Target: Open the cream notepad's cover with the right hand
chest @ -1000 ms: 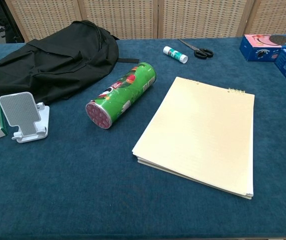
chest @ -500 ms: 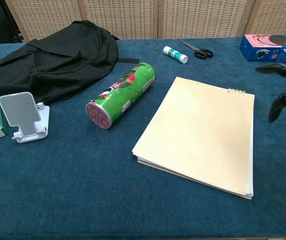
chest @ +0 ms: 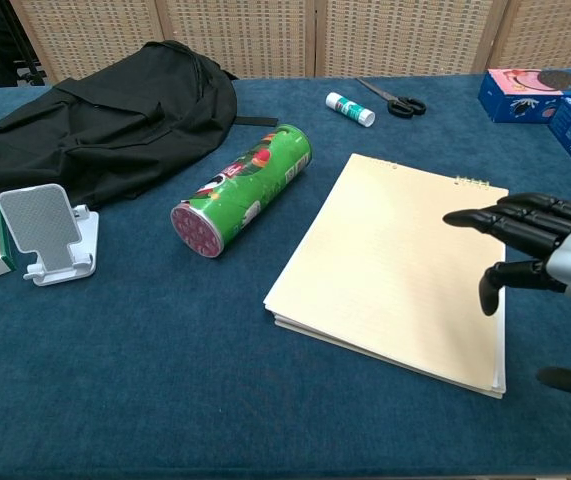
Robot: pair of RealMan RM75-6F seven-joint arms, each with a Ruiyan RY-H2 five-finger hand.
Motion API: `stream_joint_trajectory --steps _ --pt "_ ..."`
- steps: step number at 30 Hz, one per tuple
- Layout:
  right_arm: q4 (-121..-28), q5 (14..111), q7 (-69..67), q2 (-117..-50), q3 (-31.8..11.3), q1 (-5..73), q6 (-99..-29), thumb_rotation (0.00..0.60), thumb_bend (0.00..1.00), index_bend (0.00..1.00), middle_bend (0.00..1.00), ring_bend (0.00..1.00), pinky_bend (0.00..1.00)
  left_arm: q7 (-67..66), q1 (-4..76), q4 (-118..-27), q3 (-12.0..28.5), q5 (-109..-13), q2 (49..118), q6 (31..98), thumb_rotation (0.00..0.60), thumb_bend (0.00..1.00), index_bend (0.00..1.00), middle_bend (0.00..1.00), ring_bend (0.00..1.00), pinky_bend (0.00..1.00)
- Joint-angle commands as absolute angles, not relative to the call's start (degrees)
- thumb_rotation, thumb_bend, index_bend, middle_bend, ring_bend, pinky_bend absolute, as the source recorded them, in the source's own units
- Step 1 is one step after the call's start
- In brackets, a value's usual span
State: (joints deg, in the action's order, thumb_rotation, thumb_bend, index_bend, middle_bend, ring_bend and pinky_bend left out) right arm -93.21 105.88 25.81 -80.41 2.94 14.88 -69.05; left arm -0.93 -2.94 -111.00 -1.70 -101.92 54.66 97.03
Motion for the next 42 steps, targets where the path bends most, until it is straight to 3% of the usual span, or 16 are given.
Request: stream_joint_trajectory --steps 1,42 --pt "-91.4 105.9 26.4 -81.9 3.2 15.3 -68.8 0.6 0.24 0.4 0.0 0.0 0.0 -1.1 -2.9 -111.0 -1.7 -102.0 54.7 97.0 0.6 0.0 0.0 0.0 0.0 0.0" --pt "-83.6 102.6 24.4 -89.2 4.3 19.0 -67.8 0.6 0.28 0.41 0.0 0.0 0.0 -1.9 -2.3 -111.6 -1.6 -101.0 54.8 95.6 0.6 0.0 0.0 0.0 0.0 0.0"
